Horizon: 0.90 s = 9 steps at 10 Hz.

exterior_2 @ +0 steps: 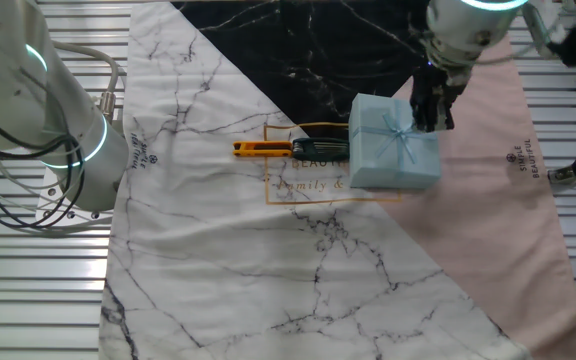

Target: Slide the outer casing onto the gift box

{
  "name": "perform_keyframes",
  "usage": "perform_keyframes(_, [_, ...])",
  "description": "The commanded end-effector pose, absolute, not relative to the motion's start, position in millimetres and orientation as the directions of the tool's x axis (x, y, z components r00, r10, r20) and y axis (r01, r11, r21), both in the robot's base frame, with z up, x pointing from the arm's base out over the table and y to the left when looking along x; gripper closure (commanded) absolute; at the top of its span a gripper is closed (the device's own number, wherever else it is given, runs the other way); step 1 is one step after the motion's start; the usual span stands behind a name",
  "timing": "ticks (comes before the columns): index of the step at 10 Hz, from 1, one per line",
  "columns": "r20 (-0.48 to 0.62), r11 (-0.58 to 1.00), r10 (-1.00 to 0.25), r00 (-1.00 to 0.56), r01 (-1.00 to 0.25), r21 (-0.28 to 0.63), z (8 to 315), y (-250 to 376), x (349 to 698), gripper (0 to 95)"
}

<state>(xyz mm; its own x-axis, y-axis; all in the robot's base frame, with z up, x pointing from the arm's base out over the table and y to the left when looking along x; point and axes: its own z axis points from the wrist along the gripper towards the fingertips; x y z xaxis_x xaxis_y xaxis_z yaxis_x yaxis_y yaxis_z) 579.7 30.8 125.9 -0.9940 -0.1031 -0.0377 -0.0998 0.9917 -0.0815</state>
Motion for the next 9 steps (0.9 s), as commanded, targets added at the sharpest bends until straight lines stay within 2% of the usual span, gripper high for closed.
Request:
perform_keyframes(1, [-0.028, 0.992, -0.098, -0.995, -0.095, -0.08, 128, 31, 580, 95.0])
perform_keyframes(9, [-0.029, 0.993, -0.091, -0.995, -0.089, -0.079, 130, 37, 554, 95.0])
